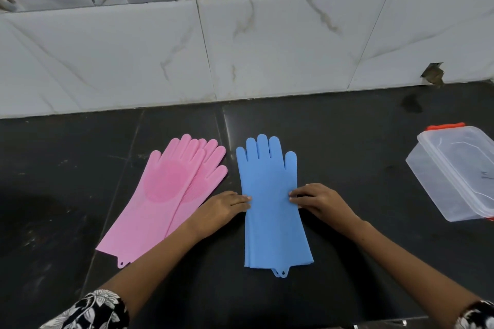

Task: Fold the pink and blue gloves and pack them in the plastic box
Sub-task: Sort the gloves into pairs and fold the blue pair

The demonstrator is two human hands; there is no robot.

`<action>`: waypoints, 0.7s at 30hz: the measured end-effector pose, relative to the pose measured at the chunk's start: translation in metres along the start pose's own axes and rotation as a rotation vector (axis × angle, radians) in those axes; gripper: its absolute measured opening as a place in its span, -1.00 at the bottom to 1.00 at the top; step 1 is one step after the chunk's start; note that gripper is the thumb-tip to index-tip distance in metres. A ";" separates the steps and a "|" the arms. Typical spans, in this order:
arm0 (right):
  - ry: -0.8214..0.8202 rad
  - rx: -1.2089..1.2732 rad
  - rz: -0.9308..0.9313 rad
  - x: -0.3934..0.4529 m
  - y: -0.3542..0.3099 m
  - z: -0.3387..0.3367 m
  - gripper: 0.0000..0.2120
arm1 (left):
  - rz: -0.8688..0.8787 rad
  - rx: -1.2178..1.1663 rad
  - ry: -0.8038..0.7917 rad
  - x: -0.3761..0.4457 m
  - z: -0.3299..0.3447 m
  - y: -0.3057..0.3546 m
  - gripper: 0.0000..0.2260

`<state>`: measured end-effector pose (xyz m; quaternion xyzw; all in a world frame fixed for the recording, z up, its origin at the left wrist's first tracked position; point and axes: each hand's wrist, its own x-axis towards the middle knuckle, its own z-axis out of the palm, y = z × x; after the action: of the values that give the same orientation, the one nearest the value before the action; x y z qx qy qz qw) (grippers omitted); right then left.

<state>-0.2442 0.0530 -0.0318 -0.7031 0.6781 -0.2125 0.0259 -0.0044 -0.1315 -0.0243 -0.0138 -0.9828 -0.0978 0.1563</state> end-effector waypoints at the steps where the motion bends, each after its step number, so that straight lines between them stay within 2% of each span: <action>1: 0.024 0.015 0.013 -0.001 0.000 0.001 -0.74 | -0.034 -0.032 0.037 0.000 0.002 0.002 -0.68; 4: 0.119 0.147 0.130 0.001 -0.006 0.002 -0.80 | -0.221 -0.173 0.157 -0.001 0.008 0.009 -0.80; 8: 0.243 0.504 0.471 0.016 -0.016 0.002 -0.80 | -0.696 -0.588 0.318 0.012 0.006 0.023 -0.81; 10: 0.280 0.535 0.636 0.028 -0.019 0.001 -0.84 | -0.962 -0.725 0.362 0.025 0.004 0.022 -0.83; 12: 0.307 0.518 0.726 0.039 -0.021 -0.001 -0.92 | -1.155 -0.784 0.366 0.036 0.002 0.017 -0.87; 16: 0.321 0.522 0.804 0.046 -0.025 -0.003 -0.89 | -1.324 -0.851 0.427 0.047 0.001 0.014 -0.92; 19: 0.312 0.518 0.845 0.039 -0.028 -0.003 -0.89 | -1.338 -0.820 0.441 0.047 0.001 0.022 -0.93; 21: 0.312 0.511 0.862 0.032 -0.032 -0.002 -0.89 | -1.321 -0.784 0.436 0.043 0.002 0.031 -0.86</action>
<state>-0.2149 0.0248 -0.0109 -0.2916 0.8282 -0.4434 0.1801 -0.0444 -0.1008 -0.0074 0.5370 -0.6289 -0.5091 0.2384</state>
